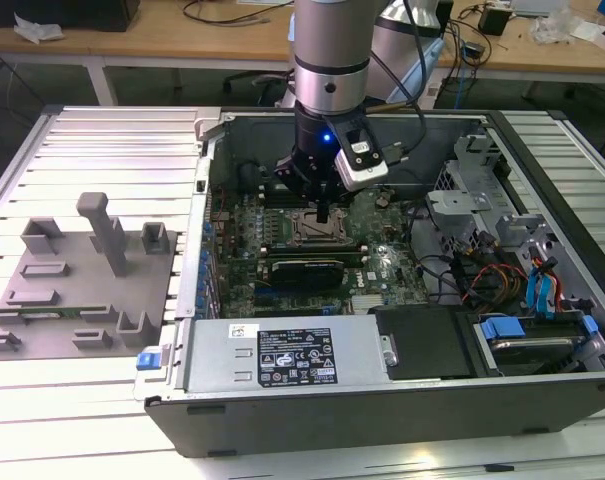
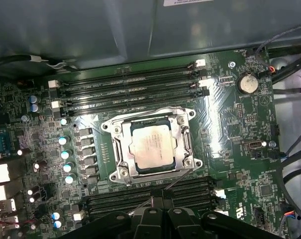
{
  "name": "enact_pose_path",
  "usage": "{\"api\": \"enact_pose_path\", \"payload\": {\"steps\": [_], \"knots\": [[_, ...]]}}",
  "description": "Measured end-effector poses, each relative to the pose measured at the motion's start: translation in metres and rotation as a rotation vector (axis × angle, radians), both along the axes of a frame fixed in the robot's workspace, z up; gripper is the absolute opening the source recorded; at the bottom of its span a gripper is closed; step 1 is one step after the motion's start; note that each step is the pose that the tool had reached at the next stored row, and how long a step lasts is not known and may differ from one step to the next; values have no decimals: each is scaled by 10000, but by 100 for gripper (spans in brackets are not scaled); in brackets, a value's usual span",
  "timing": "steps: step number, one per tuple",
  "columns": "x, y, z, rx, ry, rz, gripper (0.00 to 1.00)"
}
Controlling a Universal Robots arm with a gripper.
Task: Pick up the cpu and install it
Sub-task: 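Install the second cpu locking lever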
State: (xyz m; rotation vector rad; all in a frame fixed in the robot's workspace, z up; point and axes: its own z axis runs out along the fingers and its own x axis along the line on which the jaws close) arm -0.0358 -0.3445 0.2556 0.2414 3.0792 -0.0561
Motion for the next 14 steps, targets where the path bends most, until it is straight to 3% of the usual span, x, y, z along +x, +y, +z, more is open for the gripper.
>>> {"api": "enact_pose_path", "payload": {"steps": [7,14], "knots": [[-4,0,-1,1,-2,1,11],[-50,0,-49,4,-66,1,11]]}}
